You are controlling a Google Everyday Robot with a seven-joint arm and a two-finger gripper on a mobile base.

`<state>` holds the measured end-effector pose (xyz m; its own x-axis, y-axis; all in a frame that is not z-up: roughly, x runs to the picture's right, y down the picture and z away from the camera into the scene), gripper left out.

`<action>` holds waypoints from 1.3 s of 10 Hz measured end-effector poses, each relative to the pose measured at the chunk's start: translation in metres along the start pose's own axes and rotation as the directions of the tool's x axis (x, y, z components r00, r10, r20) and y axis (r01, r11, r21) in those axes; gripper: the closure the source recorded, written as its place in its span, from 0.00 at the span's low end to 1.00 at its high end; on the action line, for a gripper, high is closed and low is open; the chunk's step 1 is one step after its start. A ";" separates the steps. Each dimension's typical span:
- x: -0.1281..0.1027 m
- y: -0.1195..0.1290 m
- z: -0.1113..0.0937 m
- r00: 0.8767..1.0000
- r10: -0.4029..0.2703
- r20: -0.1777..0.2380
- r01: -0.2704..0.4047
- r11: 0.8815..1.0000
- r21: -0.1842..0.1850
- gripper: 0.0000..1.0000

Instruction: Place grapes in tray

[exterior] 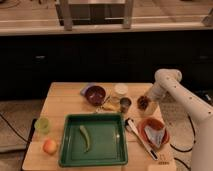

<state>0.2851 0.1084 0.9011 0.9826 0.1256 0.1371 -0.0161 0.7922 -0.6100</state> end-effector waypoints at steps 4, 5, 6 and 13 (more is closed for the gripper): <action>-0.002 -0.010 0.016 1.000 -0.016 0.010 0.017 1.000 -0.016 0.21; -0.001 -0.013 0.022 1.000 -0.015 0.009 0.016 1.000 -0.023 0.26; -0.001 -0.015 0.027 1.000 -0.018 0.007 0.018 0.999 -0.029 0.38; 0.001 -0.014 0.035 1.000 -0.027 0.001 0.027 0.998 -0.052 1.00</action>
<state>0.2795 0.1185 0.9364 0.9825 0.1048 0.1538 0.0197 0.7631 -0.6460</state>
